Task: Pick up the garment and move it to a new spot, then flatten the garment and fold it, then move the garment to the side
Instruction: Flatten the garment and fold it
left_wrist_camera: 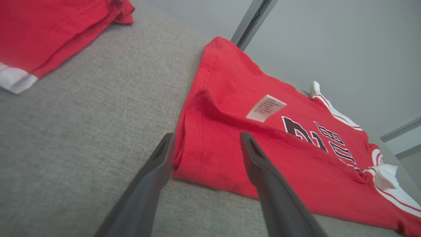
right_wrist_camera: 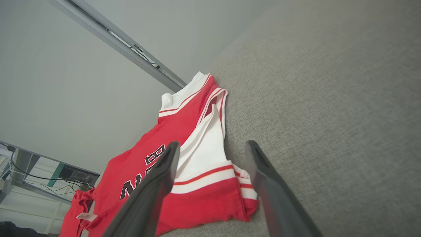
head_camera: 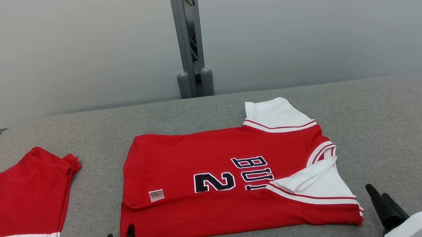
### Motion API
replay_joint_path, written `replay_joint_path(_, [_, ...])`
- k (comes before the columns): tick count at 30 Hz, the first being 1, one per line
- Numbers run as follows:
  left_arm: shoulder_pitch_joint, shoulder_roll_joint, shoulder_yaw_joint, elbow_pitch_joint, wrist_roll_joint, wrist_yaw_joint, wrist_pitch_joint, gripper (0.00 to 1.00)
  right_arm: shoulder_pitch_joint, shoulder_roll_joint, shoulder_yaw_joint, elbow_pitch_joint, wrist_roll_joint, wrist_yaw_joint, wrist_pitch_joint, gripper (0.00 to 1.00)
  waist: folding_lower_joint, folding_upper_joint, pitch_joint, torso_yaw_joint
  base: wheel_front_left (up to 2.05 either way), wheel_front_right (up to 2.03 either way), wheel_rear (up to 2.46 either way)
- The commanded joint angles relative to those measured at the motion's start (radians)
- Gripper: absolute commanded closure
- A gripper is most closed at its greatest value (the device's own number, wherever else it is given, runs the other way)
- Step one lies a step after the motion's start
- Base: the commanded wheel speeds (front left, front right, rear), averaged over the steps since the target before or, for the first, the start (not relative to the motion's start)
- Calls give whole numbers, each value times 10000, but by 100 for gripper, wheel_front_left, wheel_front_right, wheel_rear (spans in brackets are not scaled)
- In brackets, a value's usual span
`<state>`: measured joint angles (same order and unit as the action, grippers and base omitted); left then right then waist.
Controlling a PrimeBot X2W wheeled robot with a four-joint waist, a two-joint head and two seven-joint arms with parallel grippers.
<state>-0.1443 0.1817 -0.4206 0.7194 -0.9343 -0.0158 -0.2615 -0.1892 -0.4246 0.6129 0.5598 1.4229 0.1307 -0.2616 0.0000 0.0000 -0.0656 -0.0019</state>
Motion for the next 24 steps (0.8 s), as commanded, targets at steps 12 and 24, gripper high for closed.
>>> replay_joint_path(12, [927,-678,1464,-401,2997,-100,-35,0,677,803,-949,541,-1654,0,-58,0,0,0,-85,88,0,0,0])
replay_joint_path(24, [402,-1149,2061,1337,2953,-217,-13,0,321,1231,-778,1231,-1476,0,152,0,0,0,125,100,0,0,0])
